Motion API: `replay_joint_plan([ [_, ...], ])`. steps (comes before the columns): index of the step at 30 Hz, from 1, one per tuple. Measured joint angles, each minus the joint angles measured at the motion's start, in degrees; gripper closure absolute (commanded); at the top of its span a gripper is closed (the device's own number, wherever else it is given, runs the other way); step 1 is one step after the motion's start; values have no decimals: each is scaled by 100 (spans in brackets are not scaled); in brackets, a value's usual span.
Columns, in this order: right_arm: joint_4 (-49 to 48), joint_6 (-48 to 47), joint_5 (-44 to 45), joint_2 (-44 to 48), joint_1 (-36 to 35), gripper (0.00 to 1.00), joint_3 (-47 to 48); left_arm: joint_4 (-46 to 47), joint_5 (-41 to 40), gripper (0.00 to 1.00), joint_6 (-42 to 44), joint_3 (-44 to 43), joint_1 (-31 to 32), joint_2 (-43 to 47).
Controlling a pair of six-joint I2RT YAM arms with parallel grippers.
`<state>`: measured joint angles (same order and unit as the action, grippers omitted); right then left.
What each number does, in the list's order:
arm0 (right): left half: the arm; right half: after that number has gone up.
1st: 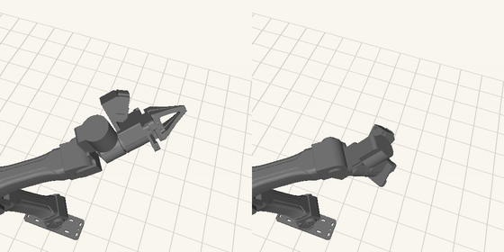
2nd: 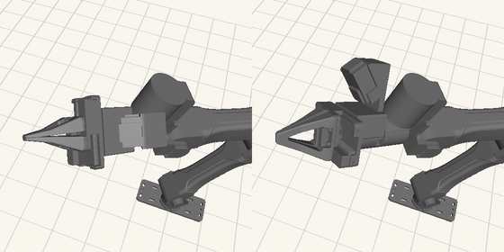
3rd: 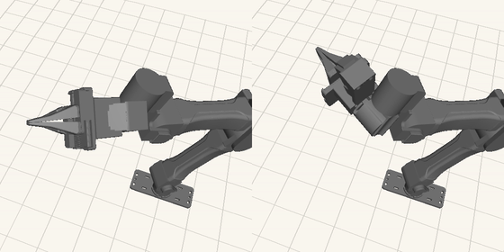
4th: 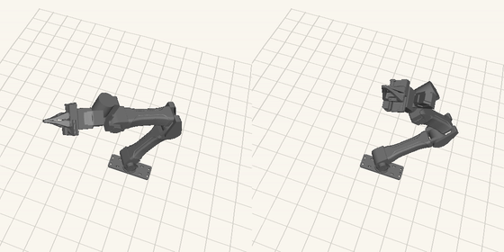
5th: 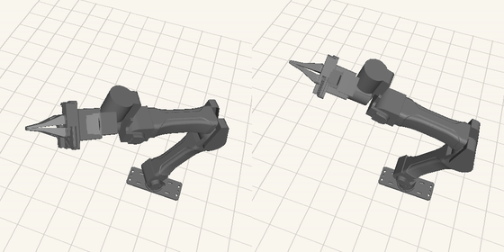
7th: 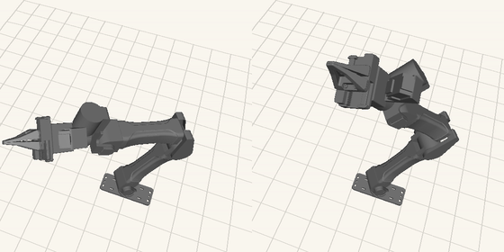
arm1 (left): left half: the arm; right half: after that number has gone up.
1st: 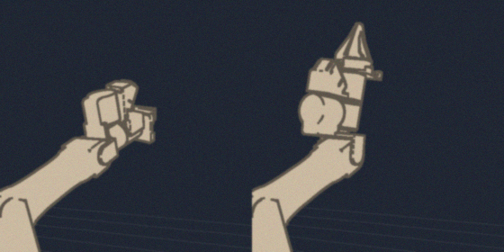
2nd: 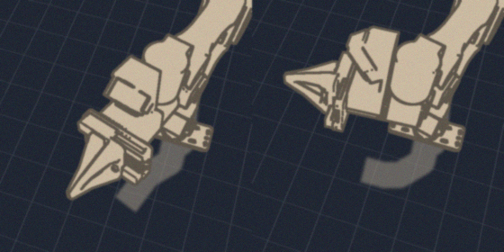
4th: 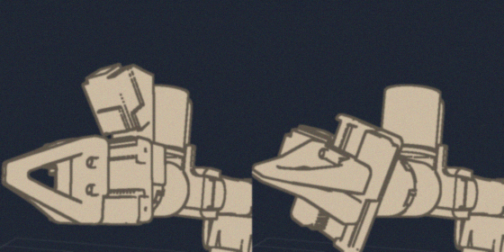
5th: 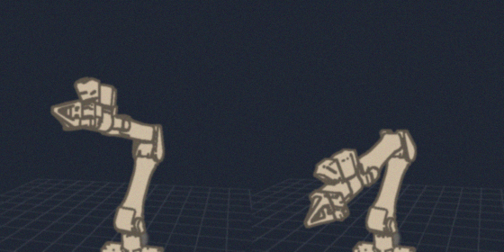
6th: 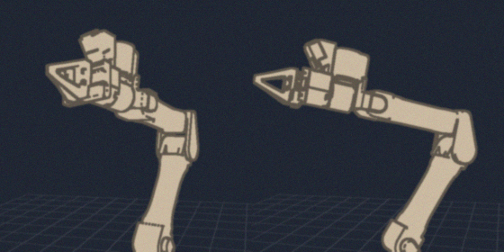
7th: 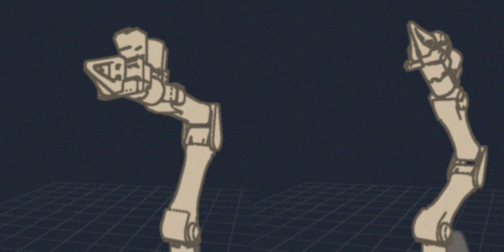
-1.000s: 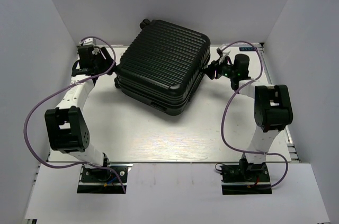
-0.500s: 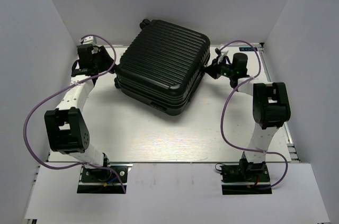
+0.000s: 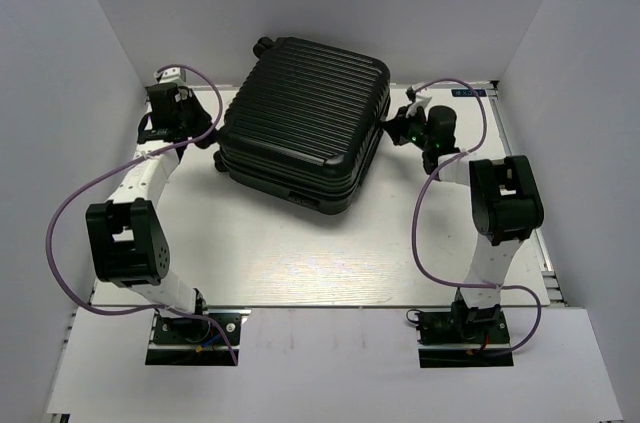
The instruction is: Pack the luggage
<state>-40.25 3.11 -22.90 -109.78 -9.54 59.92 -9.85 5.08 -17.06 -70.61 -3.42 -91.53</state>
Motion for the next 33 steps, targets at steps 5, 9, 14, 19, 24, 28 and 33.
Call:
replay_joint_plan([
  [5,-26,236,573,-26,-129,100,55,20,26,100,57,-7,17,-55],
  [9,149,363,1213,-162,-166,100,358,-35,-28,100,164,-63,7,-173],
  [14,507,289,2441,-557,205,100,1117,-216,-304,100,291,11,-219,-459],
  [19,905,55,2057,-697,348,97,1469,-697,-306,100,411,166,-291,-557],
  [24,1510,-758,671,-343,299,71,992,-968,-271,100,461,168,-273,-682],
  [28,2092,-1329,-131,-212,190,60,870,-1001,-254,100,463,168,-273,-682],
  [33,2157,-1576,-599,-212,177,55,874,-1204,-356,95,455,168,-284,-625],
])
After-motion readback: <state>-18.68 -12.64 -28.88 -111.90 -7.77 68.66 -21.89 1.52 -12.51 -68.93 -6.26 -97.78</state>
